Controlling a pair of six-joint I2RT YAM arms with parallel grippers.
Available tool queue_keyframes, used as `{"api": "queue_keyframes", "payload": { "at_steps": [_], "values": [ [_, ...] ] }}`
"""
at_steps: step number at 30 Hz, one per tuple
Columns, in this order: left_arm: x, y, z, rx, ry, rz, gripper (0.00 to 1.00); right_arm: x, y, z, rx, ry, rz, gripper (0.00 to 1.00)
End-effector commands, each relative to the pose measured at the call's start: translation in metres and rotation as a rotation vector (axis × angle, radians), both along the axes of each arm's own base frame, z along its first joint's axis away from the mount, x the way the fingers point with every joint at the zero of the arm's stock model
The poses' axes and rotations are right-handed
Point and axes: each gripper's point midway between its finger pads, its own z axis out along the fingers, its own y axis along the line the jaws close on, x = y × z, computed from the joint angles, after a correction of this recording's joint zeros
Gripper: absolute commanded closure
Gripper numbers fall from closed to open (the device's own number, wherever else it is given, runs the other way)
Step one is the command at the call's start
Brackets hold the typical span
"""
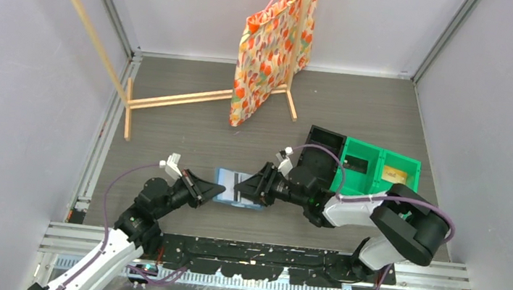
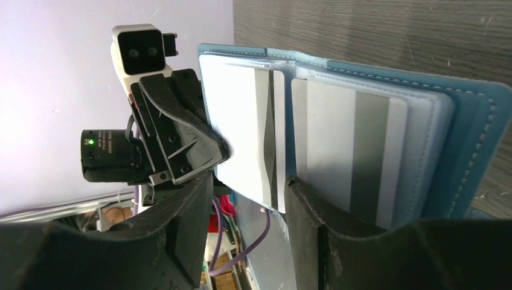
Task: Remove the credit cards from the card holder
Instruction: Remove the credit card from the card holder.
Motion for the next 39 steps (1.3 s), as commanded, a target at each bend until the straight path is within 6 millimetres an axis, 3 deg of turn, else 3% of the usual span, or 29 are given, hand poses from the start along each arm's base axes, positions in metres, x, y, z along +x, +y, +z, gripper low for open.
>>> {"api": "queue_keyframes", "payload": {
  "at_steps": [1, 6, 10, 16, 22, 39],
  "values": [
    [0.002, -0.007, 0.030, -0.064, -0.077, -0.034, 0.99, 0.003, 0.005, 0.037, 0.210, -0.028, 0.010, 0.49],
    [0.005, -0.009, 0.030, -0.064, -0.074, -0.037, 0.99, 0.005, 0.006, 0.039, 0.331, 0.026, 0.012, 0.57],
    [0.006, -0.009, 0.029, -0.062, -0.071, -0.031, 0.99, 0.008, 0.008, 0.033, 0.350, 0.044, 0.010, 0.73],
    [0.008, -0.007, 0.022, -0.053, -0.054, -0.018, 1.00, 0.010, 0.005, 0.045, 0.371, 0.011, 0.004, 0.74],
    [0.010, -0.005, 0.031, -0.076, -0.067, -0.007, 0.99, 0.011, 0.001, 0.032, 0.343, 0.027, -0.018, 0.55],
    [0.016, -0.004, 0.045, -0.170, -0.074, 0.016, 0.99, 0.010, 0.003, 0.039, 0.360, 0.032, -0.003, 0.52]
  ]
}}
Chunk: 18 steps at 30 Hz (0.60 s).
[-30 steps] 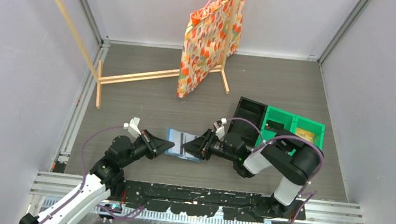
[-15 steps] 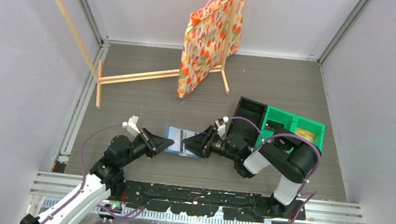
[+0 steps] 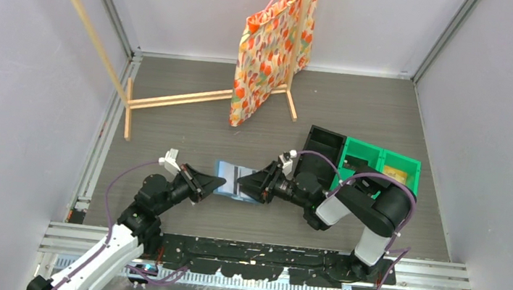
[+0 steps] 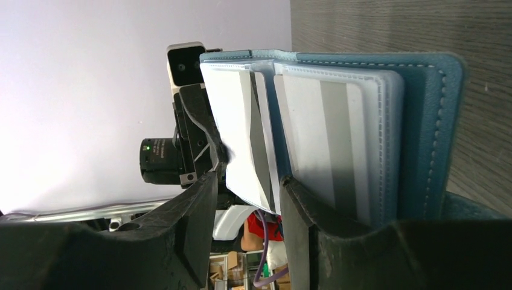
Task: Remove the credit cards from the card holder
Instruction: Remove the credit card from the card holder.
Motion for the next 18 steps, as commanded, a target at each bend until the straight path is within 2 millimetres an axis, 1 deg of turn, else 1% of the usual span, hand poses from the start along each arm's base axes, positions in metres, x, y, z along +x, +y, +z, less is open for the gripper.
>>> {"api": "queue_keyframes", "payload": {
  "at_steps": [1, 7, 18],
  "values": [
    [0.000, -0.003, 0.030, -0.090, -0.088, -0.020, 0.99, -0.004, 0.002, 0.037, 0.104, -0.079, 0.017, 0.52],
    [0.000, -0.001, 0.039, -0.099, -0.102, -0.014, 0.99, -0.005, 0.000, 0.026, 0.080, -0.066, 0.016, 0.50],
    [0.002, -0.001, 0.039, -0.101, -0.101, -0.011, 0.99, -0.005, -0.001, 0.027, 0.078, -0.077, 0.006, 0.50]
  ]
}}
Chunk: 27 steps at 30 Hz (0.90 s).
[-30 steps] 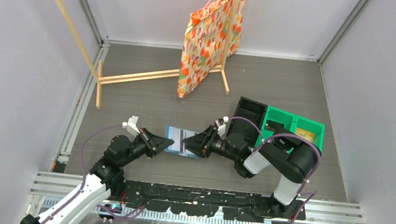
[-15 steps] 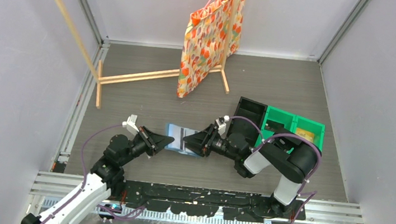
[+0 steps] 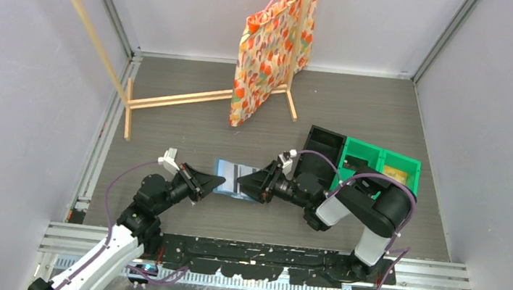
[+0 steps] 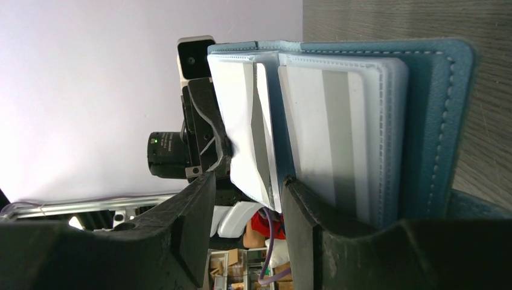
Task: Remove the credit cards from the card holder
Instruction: Remove the credit card from the card holder.
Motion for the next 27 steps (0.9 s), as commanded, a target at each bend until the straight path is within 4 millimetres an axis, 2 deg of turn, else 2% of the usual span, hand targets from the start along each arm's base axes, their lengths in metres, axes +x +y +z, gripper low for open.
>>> {"api": "queue_keyframes", "payload": {
  "at_steps": [1, 6, 11, 16, 21, 27],
  "values": [
    [0.000, -0.002, 0.032, -0.072, -0.094, -0.016, 1.00, -0.005, -0.002, 0.018, 0.045, -0.051, 0.007, 0.50],
    [0.000, -0.002, 0.034, -0.074, -0.096, -0.017, 0.99, -0.004, -0.002, 0.020, 0.050, -0.054, 0.004, 0.51],
    [0.000, -0.002, 0.029, -0.067, -0.081, -0.022, 0.99, -0.003, -0.003, 0.030, 0.071, -0.076, 0.005, 0.68],
    [-0.002, -0.003, 0.027, -0.065, -0.074, -0.028, 1.00, -0.004, -0.001, 0.045, 0.101, -0.108, 0.022, 0.72],
    [-0.002, -0.002, 0.025, -0.064, -0.070, -0.023, 0.99, -0.001, -0.004, 0.047, 0.106, -0.109, 0.010, 0.79],
    [-0.003, -0.001, 0.021, -0.064, -0.062, -0.020, 0.99, -0.002, -0.006, 0.052, 0.117, -0.118, 0.017, 0.95]
  ]
}}
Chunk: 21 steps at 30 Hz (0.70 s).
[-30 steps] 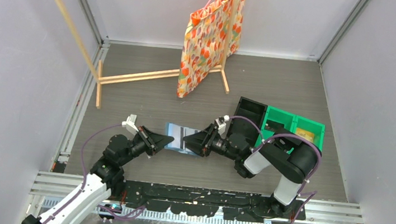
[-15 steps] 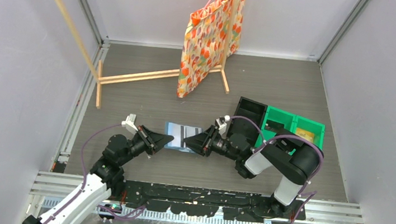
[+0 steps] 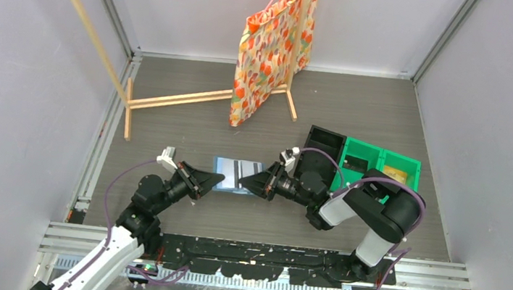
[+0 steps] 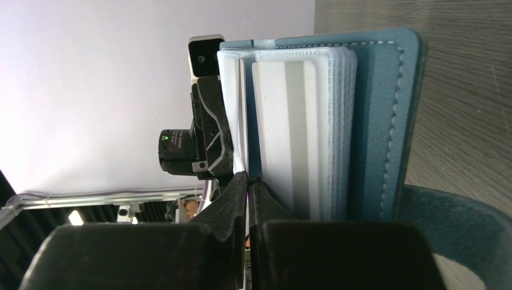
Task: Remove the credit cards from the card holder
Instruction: Remove the credit card from the card holder.
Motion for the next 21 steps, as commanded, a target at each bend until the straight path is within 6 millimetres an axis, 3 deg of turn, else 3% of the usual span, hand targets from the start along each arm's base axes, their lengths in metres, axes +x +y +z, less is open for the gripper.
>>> {"api": "queue_keyframes", "payload": {
  "at_steps": [1, 13, 21],
  "values": [
    [-0.004, -0.001, 0.008, -0.024, -0.032, -0.017, 1.00, -0.002, -0.001, 0.038, 0.098, -0.093, 0.010, 0.99],
    [-0.002, 0.005, 0.013, -0.041, -0.039, 0.017, 1.00, 0.000, -0.029, 0.016, 0.037, -0.076, -0.056, 0.99],
    [0.000, 0.009, 0.009, -0.033, -0.024, 0.049, 0.99, 0.002, -0.042, 0.021, 0.041, -0.096, -0.068, 0.99]
  ]
}}
